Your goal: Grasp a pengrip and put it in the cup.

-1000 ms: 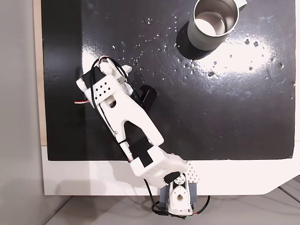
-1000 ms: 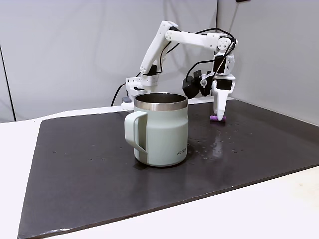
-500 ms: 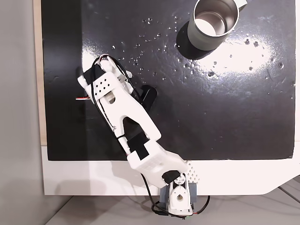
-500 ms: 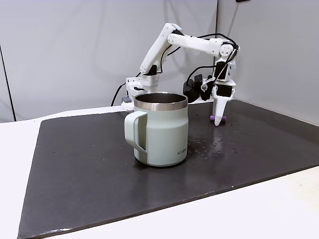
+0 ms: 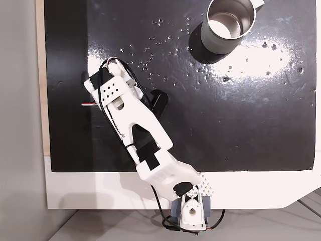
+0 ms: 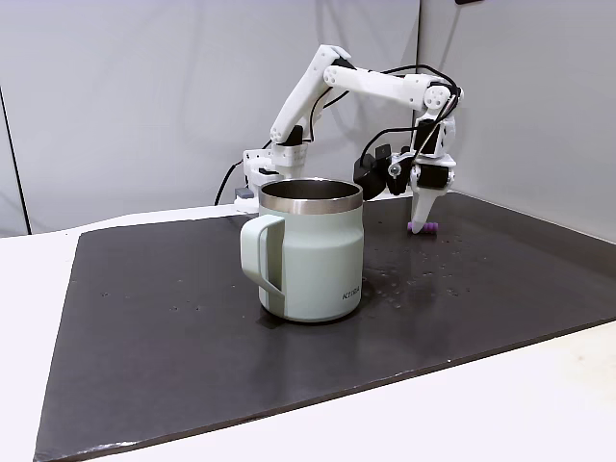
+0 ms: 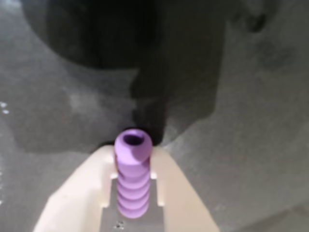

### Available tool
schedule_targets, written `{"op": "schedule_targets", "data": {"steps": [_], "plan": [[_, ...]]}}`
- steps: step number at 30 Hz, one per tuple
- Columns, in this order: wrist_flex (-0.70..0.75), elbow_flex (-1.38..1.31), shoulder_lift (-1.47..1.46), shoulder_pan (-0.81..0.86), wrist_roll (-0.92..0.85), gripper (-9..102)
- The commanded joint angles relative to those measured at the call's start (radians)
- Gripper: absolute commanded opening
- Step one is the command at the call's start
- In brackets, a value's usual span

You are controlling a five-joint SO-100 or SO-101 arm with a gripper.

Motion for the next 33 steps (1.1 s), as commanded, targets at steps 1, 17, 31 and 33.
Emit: {"op": "schedule_targets", "data": {"steps": [1, 17, 31, 33], "plan": [[0.002, -0.031, 0.107, 0.006, -0.008, 0], [0.052, 0.009, 0.413, 0.038, -0.1, 0], [0.201, -0.117, 0.606, 0.433, -0.472, 0], [0.204, -0.16, 0.604, 0.488, -0.523, 0]]}}
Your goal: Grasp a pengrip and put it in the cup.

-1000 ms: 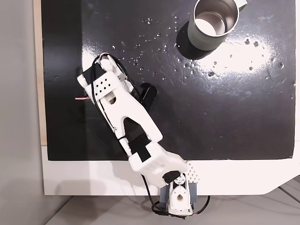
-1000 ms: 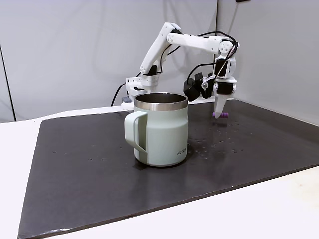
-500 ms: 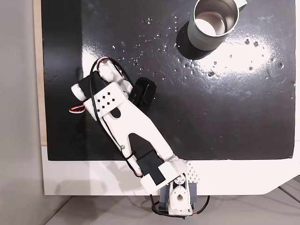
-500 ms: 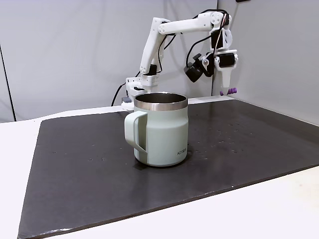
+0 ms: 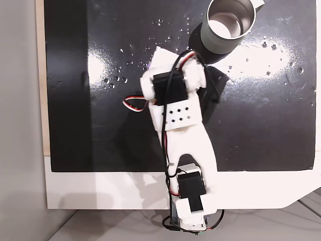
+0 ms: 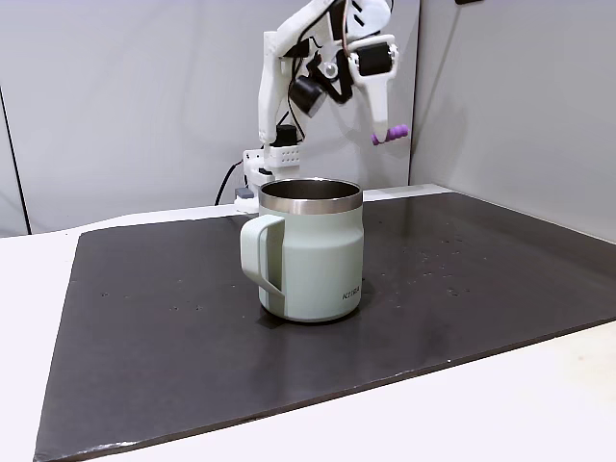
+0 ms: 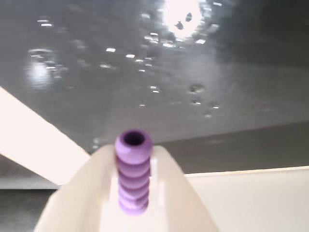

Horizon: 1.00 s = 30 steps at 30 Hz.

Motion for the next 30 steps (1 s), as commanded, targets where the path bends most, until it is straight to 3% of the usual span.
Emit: {"op": "schedule_targets", "data": {"steps": [1, 12, 19, 30], "plan": [[0.006, -0.109, 0.051, 0.098, -0.092, 0], [0.006, -0.471, -0.206, 0.308, -0.244, 0], [0.08, -0.873, -0.471, 0.334, -0.267, 0], [0.044, -1.089, -0.666, 0.376, -0.273, 0]]}}
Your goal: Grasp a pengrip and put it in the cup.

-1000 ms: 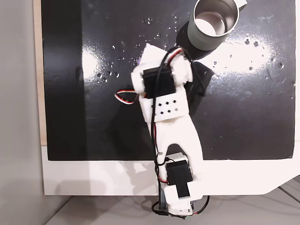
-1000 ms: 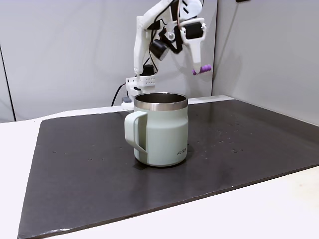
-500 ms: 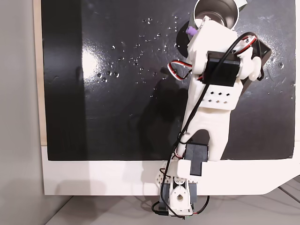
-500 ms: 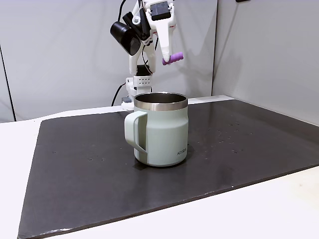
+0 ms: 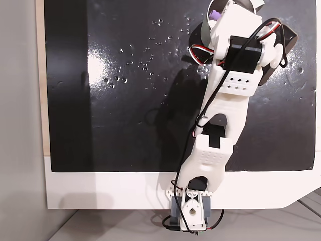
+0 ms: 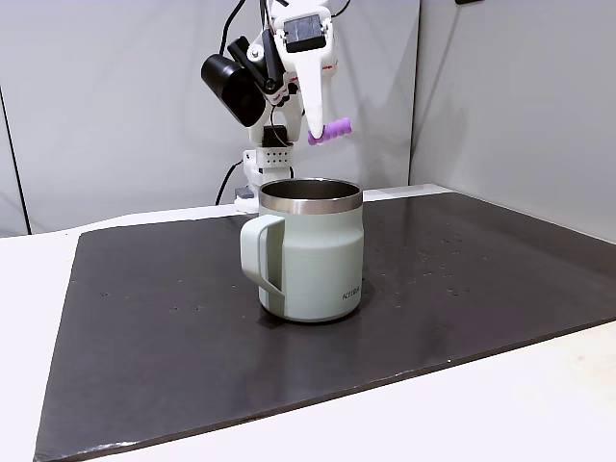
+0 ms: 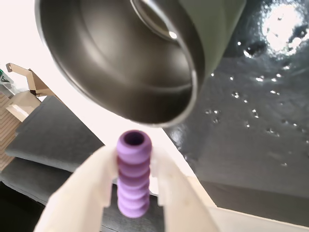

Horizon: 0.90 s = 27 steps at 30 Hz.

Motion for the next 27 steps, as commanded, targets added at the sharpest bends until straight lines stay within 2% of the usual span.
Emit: {"op": "schedule_targets", "data": {"steps": [1, 8, 14, 17, 19, 27], "plan": [[-0.046, -0.109, -0.026, 0.028, -0.009, 0], [-0.193, -0.144, -0.103, 0.049, -0.009, 0], [-0.204, -0.144, -0.12, 0.049, -0.009, 1], [-0.19, -0.144, -0.124, 0.051, -0.002, 25], [-0.184, -0.144, -0.124, 0.051, 0.021, 36], [-0.181, -0.144, -0.129, 0.051, 0.023, 37]]}}
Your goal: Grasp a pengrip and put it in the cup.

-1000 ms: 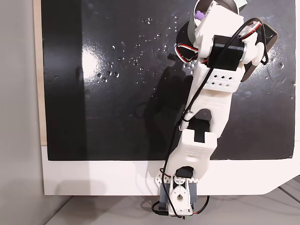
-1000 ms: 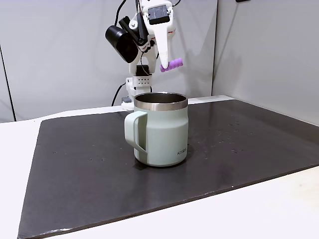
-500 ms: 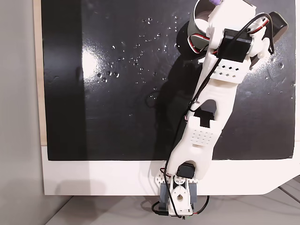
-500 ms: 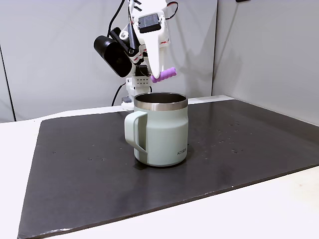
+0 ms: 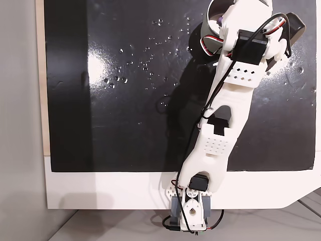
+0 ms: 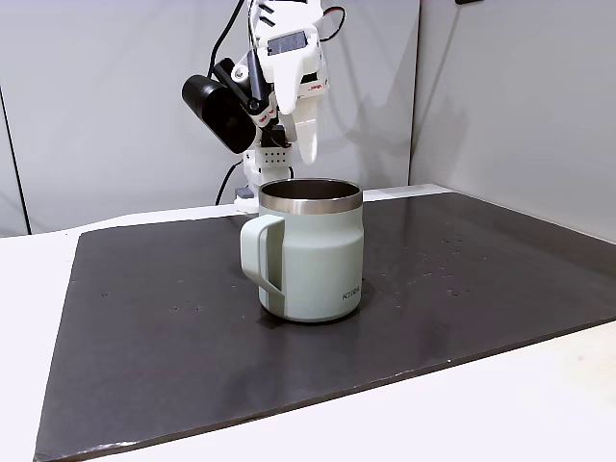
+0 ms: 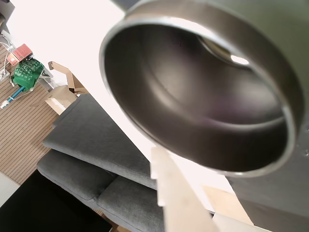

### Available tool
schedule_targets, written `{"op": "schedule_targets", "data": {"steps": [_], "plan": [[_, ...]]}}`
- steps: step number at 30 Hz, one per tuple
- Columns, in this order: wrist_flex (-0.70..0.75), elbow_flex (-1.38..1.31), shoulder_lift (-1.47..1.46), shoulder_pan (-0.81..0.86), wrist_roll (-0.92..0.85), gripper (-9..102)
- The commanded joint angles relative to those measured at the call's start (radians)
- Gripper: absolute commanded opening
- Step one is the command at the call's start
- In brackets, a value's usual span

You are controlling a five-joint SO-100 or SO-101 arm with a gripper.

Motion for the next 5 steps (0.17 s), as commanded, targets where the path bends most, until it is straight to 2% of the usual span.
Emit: {"op": "schedule_targets", "data": {"steps": [1, 5], "plan": [[0.002, -0.054, 0.011, 0.008, 0.011, 37], [0.003, -0.055, 0.011, 0.008, 0.011, 36]]}}
